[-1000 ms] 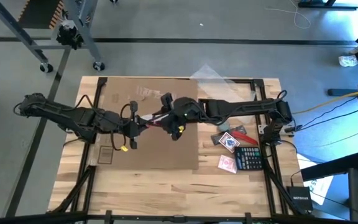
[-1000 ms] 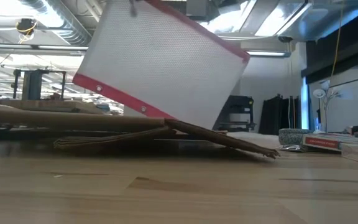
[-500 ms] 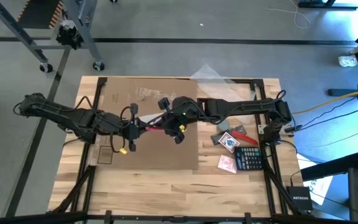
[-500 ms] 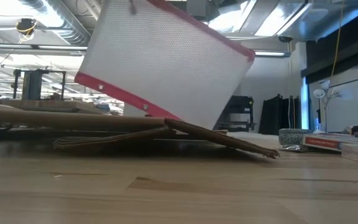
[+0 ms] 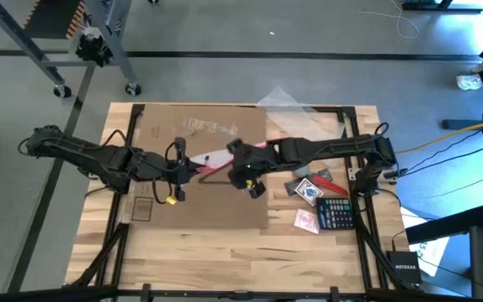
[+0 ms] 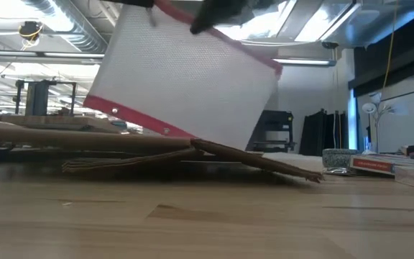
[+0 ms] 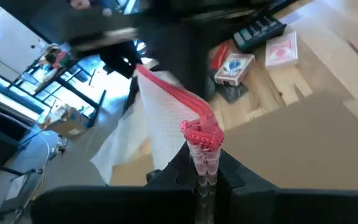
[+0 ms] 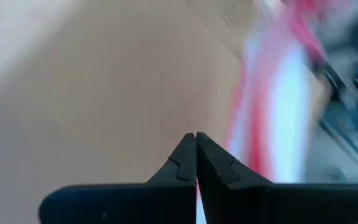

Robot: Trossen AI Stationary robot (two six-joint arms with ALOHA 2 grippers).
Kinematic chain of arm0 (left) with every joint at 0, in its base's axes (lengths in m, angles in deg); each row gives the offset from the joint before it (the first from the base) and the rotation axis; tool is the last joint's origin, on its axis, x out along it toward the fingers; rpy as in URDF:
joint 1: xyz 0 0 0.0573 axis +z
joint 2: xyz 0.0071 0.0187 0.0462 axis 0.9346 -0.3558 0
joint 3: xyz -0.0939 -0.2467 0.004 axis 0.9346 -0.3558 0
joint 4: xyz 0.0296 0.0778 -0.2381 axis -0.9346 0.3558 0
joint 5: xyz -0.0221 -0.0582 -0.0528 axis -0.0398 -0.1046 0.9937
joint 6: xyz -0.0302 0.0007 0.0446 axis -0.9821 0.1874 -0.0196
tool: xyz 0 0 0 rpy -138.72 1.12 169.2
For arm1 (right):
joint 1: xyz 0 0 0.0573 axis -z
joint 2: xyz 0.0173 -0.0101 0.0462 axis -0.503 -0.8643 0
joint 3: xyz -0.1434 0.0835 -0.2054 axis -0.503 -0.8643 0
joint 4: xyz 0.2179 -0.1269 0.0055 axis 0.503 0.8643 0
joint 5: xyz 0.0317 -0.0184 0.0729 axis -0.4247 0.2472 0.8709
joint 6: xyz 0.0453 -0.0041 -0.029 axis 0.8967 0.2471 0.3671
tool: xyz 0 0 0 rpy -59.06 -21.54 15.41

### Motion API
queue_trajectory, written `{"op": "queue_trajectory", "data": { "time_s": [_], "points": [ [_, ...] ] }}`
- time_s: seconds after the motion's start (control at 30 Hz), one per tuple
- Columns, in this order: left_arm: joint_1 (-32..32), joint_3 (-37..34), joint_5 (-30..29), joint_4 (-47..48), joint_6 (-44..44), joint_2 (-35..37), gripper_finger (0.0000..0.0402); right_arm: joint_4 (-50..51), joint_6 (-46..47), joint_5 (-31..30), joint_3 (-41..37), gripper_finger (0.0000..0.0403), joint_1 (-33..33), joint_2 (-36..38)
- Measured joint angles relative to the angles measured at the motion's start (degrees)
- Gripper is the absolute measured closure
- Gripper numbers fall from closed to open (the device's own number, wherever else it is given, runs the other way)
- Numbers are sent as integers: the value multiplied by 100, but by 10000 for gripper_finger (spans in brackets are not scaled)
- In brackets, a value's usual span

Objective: Unpack boxes
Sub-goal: Open the white pouch

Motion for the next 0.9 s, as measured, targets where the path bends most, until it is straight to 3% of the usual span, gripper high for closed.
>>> {"op": "queue_trajectory", "data": {
  "time_s": [0.1,0.2,0.3,0.43,0.6,0.9],
  "points": [
    [2,0,-4,265,-84,-34,400,41,457,-808,0,402,16,0],
    [-21,0,-82,705,-111,-224,400,117,775,-1063,0,402,12,18],
    [-118,0,-82,1058,-107,-544,400,199,1226,-803,0,402,6,26],
    [-279,0,-68,1170,-101,-1048,400,164,2132,108,0,402,12,-35],
    [-427,0,-33,1190,-96,-1620,400,-134,2538,406,-269,402,-119,-310],
    [-733,-2,-133,1258,-37,-2055,400,-2934,2142,87,-1443,402,-169,-428]
  ]
}}
